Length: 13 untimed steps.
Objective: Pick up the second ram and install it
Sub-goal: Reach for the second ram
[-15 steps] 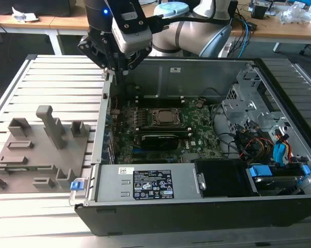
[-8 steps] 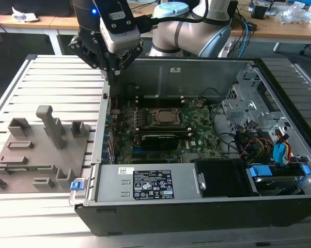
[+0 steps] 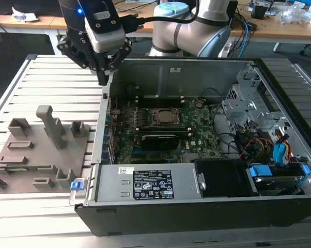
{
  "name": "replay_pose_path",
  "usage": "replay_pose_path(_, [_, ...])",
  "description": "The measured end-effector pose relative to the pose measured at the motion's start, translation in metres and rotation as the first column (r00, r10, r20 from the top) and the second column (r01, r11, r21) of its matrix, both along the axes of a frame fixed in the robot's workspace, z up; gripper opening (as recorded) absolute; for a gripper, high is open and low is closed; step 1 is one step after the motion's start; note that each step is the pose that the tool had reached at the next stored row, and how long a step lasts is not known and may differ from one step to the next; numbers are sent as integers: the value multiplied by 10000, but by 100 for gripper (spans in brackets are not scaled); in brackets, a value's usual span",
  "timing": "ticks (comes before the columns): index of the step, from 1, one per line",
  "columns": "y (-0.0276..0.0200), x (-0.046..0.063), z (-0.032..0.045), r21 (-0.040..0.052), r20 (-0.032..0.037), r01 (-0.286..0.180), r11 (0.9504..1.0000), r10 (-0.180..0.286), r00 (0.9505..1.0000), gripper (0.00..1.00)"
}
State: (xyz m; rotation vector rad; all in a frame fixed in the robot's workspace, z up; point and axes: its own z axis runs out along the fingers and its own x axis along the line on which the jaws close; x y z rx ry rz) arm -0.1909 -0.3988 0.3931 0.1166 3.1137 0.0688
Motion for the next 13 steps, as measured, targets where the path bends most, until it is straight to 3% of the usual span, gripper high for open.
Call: replay_pose_path(13, [0,-312,-1,0,1,0,10000,0,10000,11])
